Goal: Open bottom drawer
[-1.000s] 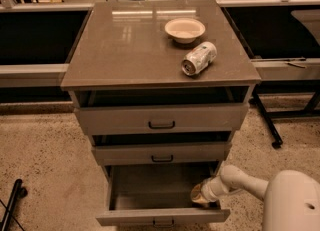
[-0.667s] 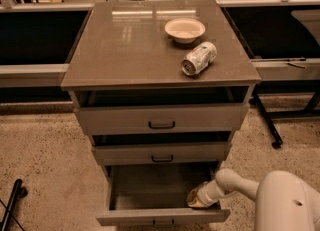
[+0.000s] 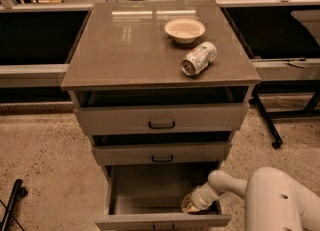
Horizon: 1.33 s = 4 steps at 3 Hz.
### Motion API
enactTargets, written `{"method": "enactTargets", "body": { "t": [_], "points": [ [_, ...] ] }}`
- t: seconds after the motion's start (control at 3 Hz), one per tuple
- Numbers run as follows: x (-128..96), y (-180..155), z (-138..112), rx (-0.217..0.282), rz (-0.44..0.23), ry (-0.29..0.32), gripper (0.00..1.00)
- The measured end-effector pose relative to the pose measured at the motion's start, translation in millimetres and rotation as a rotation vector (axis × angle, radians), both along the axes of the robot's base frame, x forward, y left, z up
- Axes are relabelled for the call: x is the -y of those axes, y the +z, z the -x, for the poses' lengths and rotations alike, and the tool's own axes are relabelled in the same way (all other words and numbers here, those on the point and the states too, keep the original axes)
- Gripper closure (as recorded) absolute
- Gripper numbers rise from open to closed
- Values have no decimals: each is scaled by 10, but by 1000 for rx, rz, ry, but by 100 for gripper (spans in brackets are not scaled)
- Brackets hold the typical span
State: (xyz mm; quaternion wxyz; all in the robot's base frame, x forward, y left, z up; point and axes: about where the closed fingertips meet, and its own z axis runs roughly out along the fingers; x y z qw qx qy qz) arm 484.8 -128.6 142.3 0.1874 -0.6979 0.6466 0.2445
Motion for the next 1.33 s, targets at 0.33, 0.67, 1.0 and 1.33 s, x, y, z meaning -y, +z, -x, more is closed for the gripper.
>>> {"method": "enactTargets", "body": {
  "t": [0.33, 0.67, 1.0, 1.33],
  "points": [
    [-19, -20, 137, -45, -8, 28, 100],
    [22, 11, 330, -101, -41, 41, 100],
    [22, 35, 423, -131, -55, 53, 100],
    [15, 73, 584, -175, -84, 61, 100]
  ]
}}
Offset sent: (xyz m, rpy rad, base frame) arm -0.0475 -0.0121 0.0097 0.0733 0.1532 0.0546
